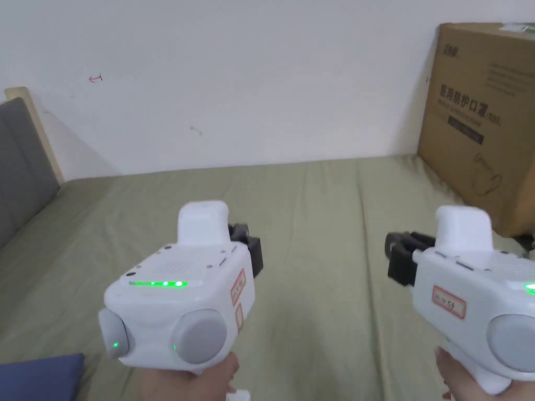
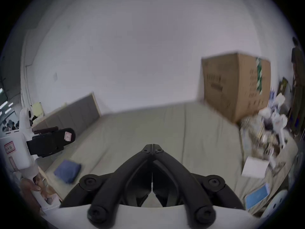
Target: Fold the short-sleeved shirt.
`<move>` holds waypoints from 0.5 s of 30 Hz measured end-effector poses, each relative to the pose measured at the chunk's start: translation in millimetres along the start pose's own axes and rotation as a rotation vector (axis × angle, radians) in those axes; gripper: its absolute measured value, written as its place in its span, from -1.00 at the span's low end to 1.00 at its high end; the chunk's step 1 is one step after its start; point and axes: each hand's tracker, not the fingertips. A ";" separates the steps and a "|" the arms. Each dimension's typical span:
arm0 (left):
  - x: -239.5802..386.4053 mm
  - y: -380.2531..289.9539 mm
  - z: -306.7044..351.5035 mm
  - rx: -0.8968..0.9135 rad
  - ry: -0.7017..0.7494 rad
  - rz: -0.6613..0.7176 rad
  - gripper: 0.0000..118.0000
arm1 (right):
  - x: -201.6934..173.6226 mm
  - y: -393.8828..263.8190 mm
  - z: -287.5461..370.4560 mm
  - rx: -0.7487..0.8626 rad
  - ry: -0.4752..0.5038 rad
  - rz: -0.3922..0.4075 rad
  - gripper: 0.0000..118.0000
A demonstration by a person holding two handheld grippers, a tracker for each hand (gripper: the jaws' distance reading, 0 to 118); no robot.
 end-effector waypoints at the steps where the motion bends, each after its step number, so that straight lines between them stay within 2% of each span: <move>1: 5.3 7.1 10.9 0.075 0.020 0.008 -1.00 | -1.1 7.8 8.6 0.052 -0.003 0.017 -0.99; 3: 13.9 13.9 27.4 0.172 0.023 0.003 -1.00 | -5.7 18.9 19.4 0.127 0.012 0.033 -0.99; 6: 26.1 17.7 47.4 0.267 0.094 -0.099 -1.00 | -14.3 29.3 34.9 0.219 0.018 0.054 -0.99; 11: 31.7 21.9 61.5 0.286 0.147 -0.115 -1.00 | -28.5 28.8 44.1 0.275 0.001 0.076 -0.99; 12: 30.4 22.8 64.4 0.287 0.149 -0.106 -0.89 | -30.2 27.8 45.1 0.282 -0.010 0.068 -0.93; 13: 29.2 23.6 67.7 0.294 0.154 -0.098 -0.50 | -30.8 26.7 45.8 0.288 -0.018 0.062 -0.77; 14: 27.2 24.7 66.7 0.296 0.155 -0.093 0.09 | -31.3 25.7 45.8 0.294 -0.032 0.054 -0.45; 15: 27.4 25.9 65.9 0.289 0.168 -0.096 0.77 | -30.0 26.2 42.9 0.290 -0.044 0.045 0.13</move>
